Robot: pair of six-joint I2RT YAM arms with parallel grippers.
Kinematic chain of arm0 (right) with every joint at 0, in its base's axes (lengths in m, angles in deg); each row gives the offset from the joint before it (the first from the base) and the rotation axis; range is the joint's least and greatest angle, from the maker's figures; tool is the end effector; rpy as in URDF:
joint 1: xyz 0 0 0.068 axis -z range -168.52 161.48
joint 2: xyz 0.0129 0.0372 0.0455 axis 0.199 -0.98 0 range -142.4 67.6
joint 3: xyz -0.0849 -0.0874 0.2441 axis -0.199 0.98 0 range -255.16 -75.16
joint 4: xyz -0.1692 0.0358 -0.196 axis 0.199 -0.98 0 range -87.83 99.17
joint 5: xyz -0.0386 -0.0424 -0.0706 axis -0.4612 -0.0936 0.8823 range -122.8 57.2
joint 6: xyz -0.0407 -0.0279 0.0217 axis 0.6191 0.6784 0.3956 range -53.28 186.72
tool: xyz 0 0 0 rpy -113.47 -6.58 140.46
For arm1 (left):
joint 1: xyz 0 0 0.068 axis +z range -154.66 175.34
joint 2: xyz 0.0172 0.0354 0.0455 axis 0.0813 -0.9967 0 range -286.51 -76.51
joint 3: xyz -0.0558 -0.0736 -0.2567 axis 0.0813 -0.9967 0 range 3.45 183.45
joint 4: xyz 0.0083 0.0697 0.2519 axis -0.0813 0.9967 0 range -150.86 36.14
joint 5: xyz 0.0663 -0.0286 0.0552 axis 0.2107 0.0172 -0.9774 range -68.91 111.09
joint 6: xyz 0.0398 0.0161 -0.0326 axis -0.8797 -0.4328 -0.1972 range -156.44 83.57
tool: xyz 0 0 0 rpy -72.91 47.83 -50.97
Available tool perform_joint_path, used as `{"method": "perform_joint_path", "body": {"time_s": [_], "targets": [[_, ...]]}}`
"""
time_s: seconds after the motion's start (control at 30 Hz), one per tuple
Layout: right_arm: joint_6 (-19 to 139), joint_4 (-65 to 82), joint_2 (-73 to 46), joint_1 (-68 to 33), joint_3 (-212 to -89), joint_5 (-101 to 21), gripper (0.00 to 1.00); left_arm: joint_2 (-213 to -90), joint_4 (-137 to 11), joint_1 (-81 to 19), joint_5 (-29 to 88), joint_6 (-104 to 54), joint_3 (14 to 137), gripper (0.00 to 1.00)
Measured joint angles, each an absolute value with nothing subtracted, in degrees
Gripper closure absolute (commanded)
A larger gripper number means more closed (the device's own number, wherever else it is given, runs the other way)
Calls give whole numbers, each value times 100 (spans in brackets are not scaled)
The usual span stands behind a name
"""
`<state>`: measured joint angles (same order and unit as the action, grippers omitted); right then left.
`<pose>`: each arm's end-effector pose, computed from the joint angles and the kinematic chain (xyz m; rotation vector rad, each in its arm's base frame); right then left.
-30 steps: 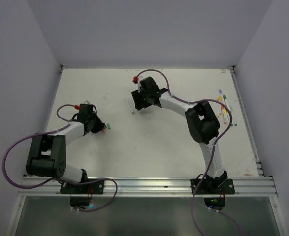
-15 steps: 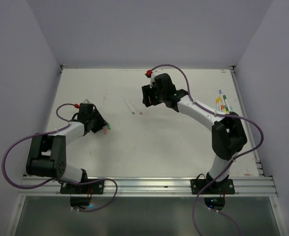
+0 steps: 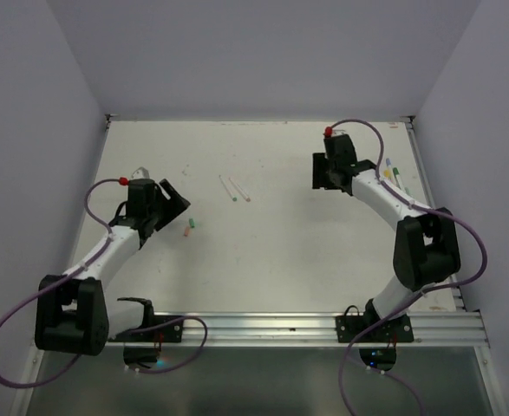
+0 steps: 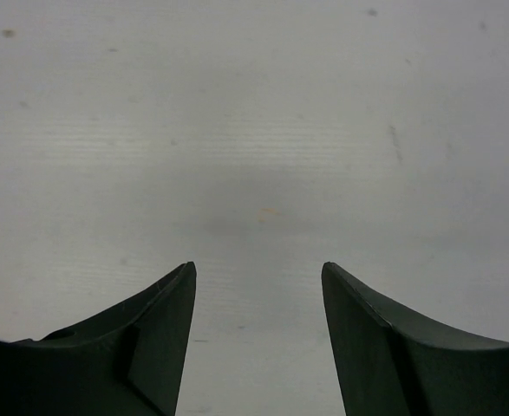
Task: Open the pen caps
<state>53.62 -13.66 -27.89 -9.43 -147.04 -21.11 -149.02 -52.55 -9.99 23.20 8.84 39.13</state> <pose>0.3471 0.1249 0.2543 -0.0644 2.3593 0.0449 0.2488 -0.0245 0.1888 -0.8054 2.2696 -0.4651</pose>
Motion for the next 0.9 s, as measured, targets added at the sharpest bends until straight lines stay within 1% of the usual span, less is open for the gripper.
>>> {"method": "perform_joint_path", "body": {"time_s": [0.03,0.13,0.23,0.3,0.43,0.57,0.73,0.9], "targets": [[5344,-1383,-2754,-691,-14537,-2072,37,-14655,-5263,-1001,2331,902,3913,17],[5296,-1445,-2730,133,-14127,-2031,38,-14163,-5342,-1086,2405,952,3948,14],[5281,-1525,-2751,799,-14013,-1919,38,-14207,-5346,-1497,2416,954,4140,12],[5285,-1480,-2762,1088,-14011,-1862,38,-14294,-5364,-1882,2425,952,4245,10],[5290,-1219,-2891,1490,-14011,-1895,39,-14321,-5648,-2596,2569,939,4241,1],[5298,-1075,-3355,1719,-14100,-1893,39,-14290,-6151,-2747,2691,893,4118,0],[5342,-1064,-3864,1757,-14384,-1897,39,-14257,-6367,-2762,2698,749,4085,1],[5388,-1025,-4111,1791,-14621,-1899,39,-14257,-6529,-2762,2805,725,4033,2]]}}
